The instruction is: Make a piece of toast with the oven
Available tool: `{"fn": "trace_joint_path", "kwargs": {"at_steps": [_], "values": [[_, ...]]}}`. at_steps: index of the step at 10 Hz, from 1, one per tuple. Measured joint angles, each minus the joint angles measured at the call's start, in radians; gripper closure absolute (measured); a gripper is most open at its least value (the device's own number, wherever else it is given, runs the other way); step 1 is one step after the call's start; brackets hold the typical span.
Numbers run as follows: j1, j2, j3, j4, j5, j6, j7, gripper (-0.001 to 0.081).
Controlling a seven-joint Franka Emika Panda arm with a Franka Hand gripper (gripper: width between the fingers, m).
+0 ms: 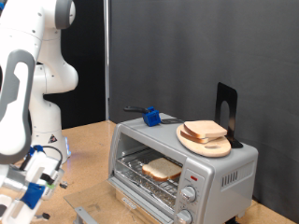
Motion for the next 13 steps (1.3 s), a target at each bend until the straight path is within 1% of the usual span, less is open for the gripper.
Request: {"fn": "trace_joint_path", "kwargs": {"at_steps": [2,4,6,7,10,11,13], "values": [[0.006,0.017,0.037,-0.004,0.017,0.008,-0.011,0.0],[0.011,0.018,0.069,-0.012,0.023,0.0,-0.014,0.0],[0.011,-0.002,0.086,-0.019,0.023,-0.064,-0.014,0.0],[0.01,-0.021,0.085,-0.024,0.022,-0.104,-0.014,0.0],[-0.009,-0.098,0.064,-0.04,0.017,-0.232,0.009,0.0],[-0.009,-0.128,0.061,-0.048,0.017,-0.25,0.021,0.0],[-0.004,-0.197,0.066,-0.074,0.028,-0.256,0.049,0.0]]}}
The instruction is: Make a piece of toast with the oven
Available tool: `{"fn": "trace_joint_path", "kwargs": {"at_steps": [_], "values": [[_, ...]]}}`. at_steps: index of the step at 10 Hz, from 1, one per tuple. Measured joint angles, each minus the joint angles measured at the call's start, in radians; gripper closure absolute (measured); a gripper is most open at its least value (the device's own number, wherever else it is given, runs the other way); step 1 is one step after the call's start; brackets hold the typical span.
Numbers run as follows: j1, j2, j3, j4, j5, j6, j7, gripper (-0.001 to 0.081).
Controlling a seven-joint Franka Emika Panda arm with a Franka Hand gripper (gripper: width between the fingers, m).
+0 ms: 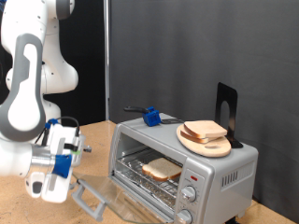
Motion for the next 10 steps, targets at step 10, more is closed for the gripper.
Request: {"fn": "trace_joint_path", "kwargs": {"at_steps": [10], "values": [[0.096,-0.304,0.154,-0.159,0.126,0.087,0.144,0.0]]}}
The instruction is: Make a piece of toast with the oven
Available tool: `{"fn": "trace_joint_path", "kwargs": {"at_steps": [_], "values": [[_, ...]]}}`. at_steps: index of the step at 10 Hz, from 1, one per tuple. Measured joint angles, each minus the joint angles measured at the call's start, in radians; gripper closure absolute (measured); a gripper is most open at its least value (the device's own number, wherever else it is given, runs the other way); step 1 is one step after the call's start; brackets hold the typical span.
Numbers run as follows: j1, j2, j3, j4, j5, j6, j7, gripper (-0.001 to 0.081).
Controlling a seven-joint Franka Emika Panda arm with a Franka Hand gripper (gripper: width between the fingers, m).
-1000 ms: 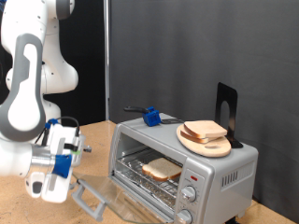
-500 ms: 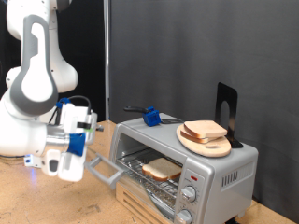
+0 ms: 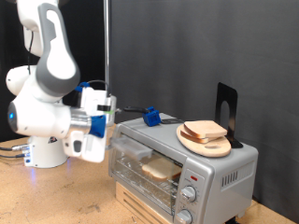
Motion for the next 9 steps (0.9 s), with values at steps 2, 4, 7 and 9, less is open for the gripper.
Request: {"fn": "trace_joint_path", "kwargs": {"at_steps": [2,4,7,9], "values": [[0.008,-0.035,0.024,-0.02,0.007,0.026,0.038,0.0],[0.0,-0.054,0.017,-0.034,-0.011,0.023,0.076,0.0],[-0.057,-0.075,-0.033,-0.048,-0.099,0.006,0.108,0.0],[-0.094,-0.081,-0.066,-0.047,-0.148,-0.001,0.114,0.0]]}}
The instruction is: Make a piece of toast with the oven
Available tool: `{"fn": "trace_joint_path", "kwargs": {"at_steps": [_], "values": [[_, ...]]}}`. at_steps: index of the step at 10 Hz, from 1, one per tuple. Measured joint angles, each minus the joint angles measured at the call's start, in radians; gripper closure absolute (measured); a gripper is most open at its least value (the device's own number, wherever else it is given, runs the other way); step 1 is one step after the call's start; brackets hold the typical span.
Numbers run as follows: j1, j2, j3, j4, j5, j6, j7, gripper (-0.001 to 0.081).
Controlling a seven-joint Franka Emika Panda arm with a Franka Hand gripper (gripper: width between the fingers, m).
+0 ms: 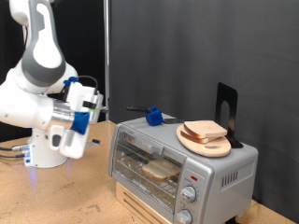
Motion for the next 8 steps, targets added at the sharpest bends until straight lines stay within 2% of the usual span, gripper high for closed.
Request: {"fn": "trace_joint_path", "kwargs": {"at_steps": [1,2,3,5,7,8], "values": [[0.001,0.0,0.003,0.0,0.0,0.0,0.0,0.0],[0.0,0.009,-0.002,0.01,0.008,-0.061,-0.011,0.0],[-0.001,0.035,-0.015,0.042,0.033,-0.13,-0.023,0.0],[-0.001,0.119,-0.023,0.138,0.081,-0.209,-0.033,0.0],[0.0,0.194,-0.017,0.225,0.124,-0.214,-0.033,0.0],[0.001,0.221,-0.011,0.257,0.163,-0.184,-0.032,0.0]]}}
